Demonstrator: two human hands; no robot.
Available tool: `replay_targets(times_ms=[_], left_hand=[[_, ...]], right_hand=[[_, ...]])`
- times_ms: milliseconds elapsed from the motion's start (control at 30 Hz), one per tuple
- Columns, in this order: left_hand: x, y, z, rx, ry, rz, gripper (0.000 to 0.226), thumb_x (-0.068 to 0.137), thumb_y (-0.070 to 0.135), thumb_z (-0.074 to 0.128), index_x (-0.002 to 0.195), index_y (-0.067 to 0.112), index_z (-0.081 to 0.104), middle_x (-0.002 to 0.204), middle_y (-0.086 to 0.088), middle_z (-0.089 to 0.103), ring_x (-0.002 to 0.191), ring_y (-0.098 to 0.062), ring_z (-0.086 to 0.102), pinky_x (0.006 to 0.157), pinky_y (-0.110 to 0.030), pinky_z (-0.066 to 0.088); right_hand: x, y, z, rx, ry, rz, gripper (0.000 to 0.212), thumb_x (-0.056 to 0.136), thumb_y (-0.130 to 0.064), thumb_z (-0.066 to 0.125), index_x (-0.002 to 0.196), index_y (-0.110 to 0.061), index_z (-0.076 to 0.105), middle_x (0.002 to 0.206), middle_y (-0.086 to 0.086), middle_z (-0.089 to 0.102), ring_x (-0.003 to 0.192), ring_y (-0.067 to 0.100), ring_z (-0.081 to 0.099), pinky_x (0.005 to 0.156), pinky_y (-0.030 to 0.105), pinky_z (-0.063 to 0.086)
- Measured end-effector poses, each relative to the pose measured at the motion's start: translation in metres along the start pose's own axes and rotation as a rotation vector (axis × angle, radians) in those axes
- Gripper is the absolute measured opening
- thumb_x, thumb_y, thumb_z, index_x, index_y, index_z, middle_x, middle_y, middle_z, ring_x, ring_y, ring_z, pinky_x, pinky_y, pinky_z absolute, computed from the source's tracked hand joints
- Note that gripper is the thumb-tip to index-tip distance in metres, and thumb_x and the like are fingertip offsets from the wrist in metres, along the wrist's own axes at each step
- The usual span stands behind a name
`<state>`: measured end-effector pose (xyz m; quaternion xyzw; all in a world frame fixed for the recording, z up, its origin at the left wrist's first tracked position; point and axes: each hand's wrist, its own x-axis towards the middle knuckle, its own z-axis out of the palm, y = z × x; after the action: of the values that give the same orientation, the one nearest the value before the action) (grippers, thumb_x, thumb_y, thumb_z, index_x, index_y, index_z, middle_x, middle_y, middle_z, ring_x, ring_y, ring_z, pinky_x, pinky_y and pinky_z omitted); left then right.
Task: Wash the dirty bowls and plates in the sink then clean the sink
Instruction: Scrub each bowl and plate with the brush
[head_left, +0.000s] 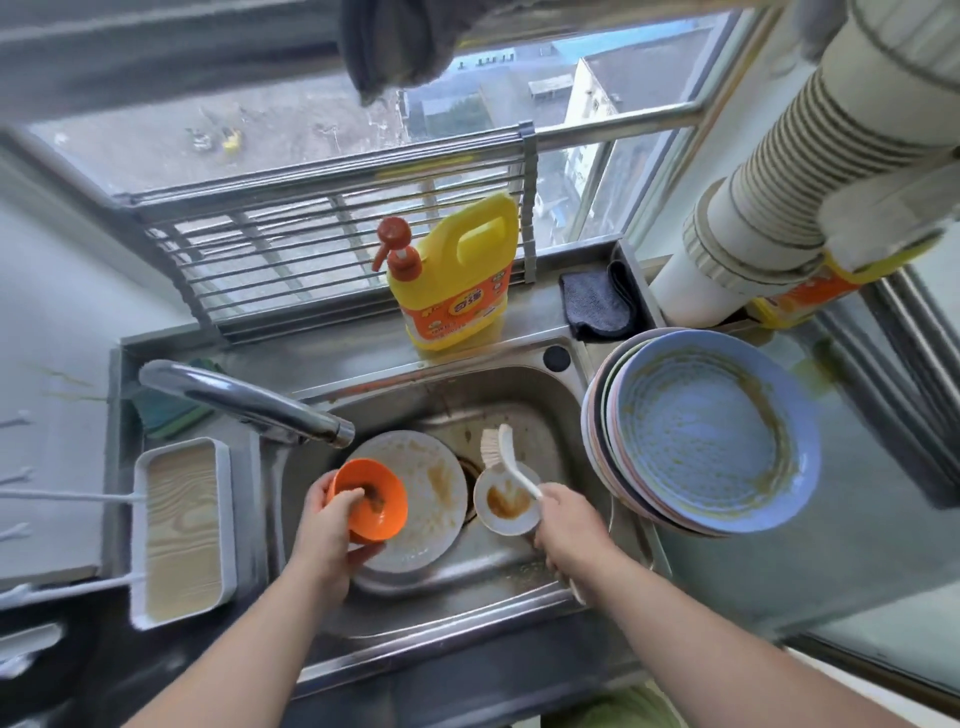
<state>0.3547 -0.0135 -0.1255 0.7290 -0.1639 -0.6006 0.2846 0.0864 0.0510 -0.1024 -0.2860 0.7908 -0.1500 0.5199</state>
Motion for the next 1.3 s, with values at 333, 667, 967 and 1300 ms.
replay_targets(times_ms=[333, 667, 967, 1300], left_hand=[[-0.033, 0.008, 0.028, 0.062, -0.053, -0.013, 0.03, 0.11, 0.054, 0.038, 0.129, 0.039, 0.057, 0.123, -0.007, 0.066, 0.11, -0.033, 0.067, 0.081, -0.051, 0.062], [-0.036, 0.016, 0.054, -0.105, 0.037, -0.013, 0.028, 0.112, 0.052, 0.035, 0.129, 0.038, 0.052, 0.116, -0.005, 0.064, 0.104, -0.031, 0.066, 0.078, -0.05, 0.061], [-0.029, 0.012, 0.046, 0.098, 0.07, 0.099, 0.026, 0.108, 0.056, 0.043, 0.126, 0.045, 0.059, 0.127, -0.008, 0.064, 0.109, -0.035, 0.066, 0.071, -0.059, 0.064], [-0.011, 0.02, 0.023, 0.081, 0.147, 0.035, 0.028, 0.109, 0.054, 0.044, 0.134, 0.048, 0.056, 0.136, -0.003, 0.06, 0.115, -0.033, 0.064, 0.08, -0.055, 0.063]], right_hand=[[-0.06, -0.059, 0.038, -0.625, -0.247, -0.441, 0.036, 0.11, -0.039, 0.028, 0.143, -0.051, 0.038, 0.114, 0.01, 0.071, 0.102, 0.036, 0.065, 0.085, 0.048, 0.056], [-0.06, -0.08, 0.041, -0.712, -0.23, -0.353, 0.037, 0.1, -0.012, 0.038, 0.125, -0.038, 0.038, 0.101, 0.012, 0.065, 0.09, 0.039, 0.063, 0.074, 0.046, 0.053], [-0.049, -0.068, 0.038, -0.512, -0.275, -0.317, 0.032, 0.107, -0.032, 0.031, 0.132, -0.048, 0.041, 0.112, 0.009, 0.067, 0.095, 0.036, 0.066, 0.076, 0.043, 0.058], [0.022, 0.007, -0.01, -0.559, 0.08, -0.074, 0.039, 0.104, -0.025, 0.029, 0.141, -0.033, 0.042, 0.128, 0.004, 0.063, 0.106, 0.03, 0.06, 0.083, 0.037, 0.043]])
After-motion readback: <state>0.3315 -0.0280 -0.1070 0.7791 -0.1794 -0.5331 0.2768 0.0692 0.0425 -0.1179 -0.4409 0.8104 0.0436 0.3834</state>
